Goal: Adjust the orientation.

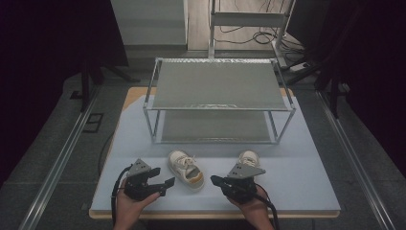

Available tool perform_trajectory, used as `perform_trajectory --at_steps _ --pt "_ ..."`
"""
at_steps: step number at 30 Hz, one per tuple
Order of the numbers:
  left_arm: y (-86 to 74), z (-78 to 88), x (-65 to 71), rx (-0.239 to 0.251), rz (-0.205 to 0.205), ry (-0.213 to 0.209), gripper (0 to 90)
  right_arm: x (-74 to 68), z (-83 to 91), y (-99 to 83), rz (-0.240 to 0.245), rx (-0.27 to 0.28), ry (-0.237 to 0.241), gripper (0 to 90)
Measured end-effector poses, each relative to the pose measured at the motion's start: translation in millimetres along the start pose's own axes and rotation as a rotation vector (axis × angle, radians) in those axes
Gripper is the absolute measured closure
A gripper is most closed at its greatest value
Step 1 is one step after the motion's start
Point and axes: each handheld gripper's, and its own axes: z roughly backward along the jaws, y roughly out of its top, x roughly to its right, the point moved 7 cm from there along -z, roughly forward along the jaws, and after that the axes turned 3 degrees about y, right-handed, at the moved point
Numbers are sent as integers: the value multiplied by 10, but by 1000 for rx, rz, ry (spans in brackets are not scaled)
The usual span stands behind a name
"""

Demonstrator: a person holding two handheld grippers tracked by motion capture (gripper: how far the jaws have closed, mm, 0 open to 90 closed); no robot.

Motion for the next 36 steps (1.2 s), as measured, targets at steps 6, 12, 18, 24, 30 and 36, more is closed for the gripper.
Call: perform_trajectory --at_steps 6,12,18,24,30,36 --pt "-14 3 0 -14 -2 -3 291 10 -228 -57 -59 -47 -59 874" --pt "-19 3 -18 -16 3 2 291 -1 -329 -101 -28 -82 -112 868" --pt "-17 29 -23 -13 2 3 291 -52 -415 -155 -19 -92 -100 882" --pt "-14 91 -97 -5 18 16 290 -153 -463 -158 -36 -75 0 886" --pt "-7 198 -200 17 44 32 291 -318 -584 -137 -18 -70 88 887" --pt "-3 310 -290 43 72 43 291 -468 -761 -71 13 -70 166 888"
